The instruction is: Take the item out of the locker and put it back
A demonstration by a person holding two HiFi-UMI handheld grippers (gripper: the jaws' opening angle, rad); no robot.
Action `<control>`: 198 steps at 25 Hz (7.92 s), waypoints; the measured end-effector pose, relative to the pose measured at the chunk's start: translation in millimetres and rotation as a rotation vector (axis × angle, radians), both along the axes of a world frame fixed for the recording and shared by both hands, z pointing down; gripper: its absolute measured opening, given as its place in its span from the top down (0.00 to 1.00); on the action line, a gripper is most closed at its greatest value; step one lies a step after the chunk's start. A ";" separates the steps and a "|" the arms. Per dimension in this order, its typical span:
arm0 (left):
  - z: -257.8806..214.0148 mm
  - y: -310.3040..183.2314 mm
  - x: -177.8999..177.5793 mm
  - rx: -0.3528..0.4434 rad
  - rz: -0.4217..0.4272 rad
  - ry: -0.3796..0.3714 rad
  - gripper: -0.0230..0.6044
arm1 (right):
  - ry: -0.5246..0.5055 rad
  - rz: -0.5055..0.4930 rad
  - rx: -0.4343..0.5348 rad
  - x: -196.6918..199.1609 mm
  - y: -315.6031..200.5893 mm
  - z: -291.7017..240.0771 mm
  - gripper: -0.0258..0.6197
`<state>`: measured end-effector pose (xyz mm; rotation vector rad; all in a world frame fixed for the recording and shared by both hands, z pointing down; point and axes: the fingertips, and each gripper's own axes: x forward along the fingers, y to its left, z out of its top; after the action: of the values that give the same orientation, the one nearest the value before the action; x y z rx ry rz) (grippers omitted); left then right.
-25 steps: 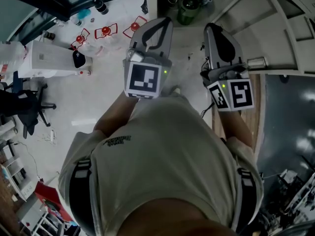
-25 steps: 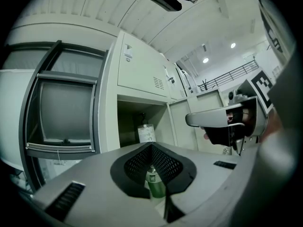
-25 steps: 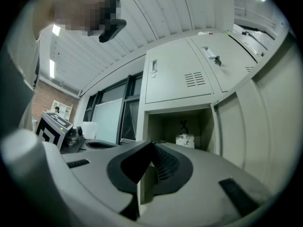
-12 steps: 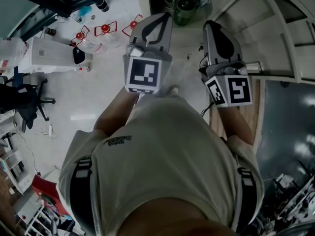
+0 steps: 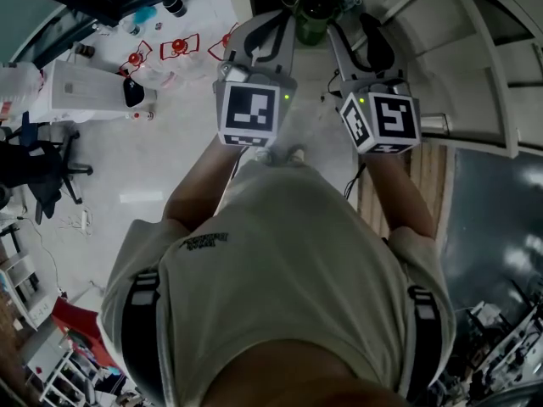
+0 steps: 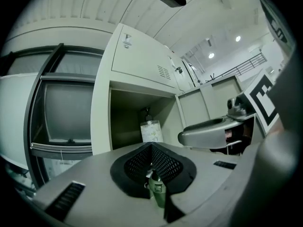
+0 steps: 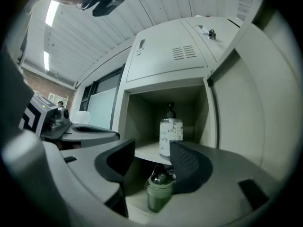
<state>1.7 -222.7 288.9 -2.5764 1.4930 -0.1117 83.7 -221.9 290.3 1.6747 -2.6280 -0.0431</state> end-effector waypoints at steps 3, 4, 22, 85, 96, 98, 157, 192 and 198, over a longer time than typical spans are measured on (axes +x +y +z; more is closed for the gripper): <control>9.1 -8.9 -1.5 -0.017 -0.013 0.000 0.94 | 0.026 0.013 -0.028 -3.0 -16.6 15.6 0.52; 13.2 -12.0 -2.5 -0.024 -0.018 -0.001 0.94 | 0.033 0.015 -0.037 -4.1 -22.2 21.9 0.52; 48.3 -37.7 -5.6 -0.056 -0.030 0.021 0.94 | 0.138 0.052 -0.268 -15.1 -88.0 172.9 0.24; 37.2 -29.1 -28.8 -0.045 -0.061 -0.025 0.94 | 0.091 -0.074 -0.135 -19.8 -37.1 85.1 0.33; 4.0 -26.1 -34.9 0.019 -0.051 -0.027 0.94 | 0.057 -0.121 0.056 -17.1 0.0 -14.9 0.33; -3.7 -23.5 -37.3 0.037 -0.049 -0.017 0.94 | 0.049 -0.109 0.077 -13.8 6.9 -21.9 0.33; -2.0 10.4 -30.2 0.019 -0.013 0.008 0.94 | 0.066 -0.125 0.072 -9.0 45.8 -7.1 0.33; 39.7 -39.4 -18.5 -0.034 0.004 -0.029 0.94 | 0.201 -0.087 -0.105 -28.8 -56.5 79.8 0.33; 51.7 -45.7 -19.2 -0.055 0.002 -0.027 0.94 | 0.215 -0.091 -0.142 -34.2 -68.5 111.3 0.33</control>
<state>-17.4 -268.4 340.6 -2.6075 1.4988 -0.1886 49.5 -290.4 401.6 1.4206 -2.4827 -0.0353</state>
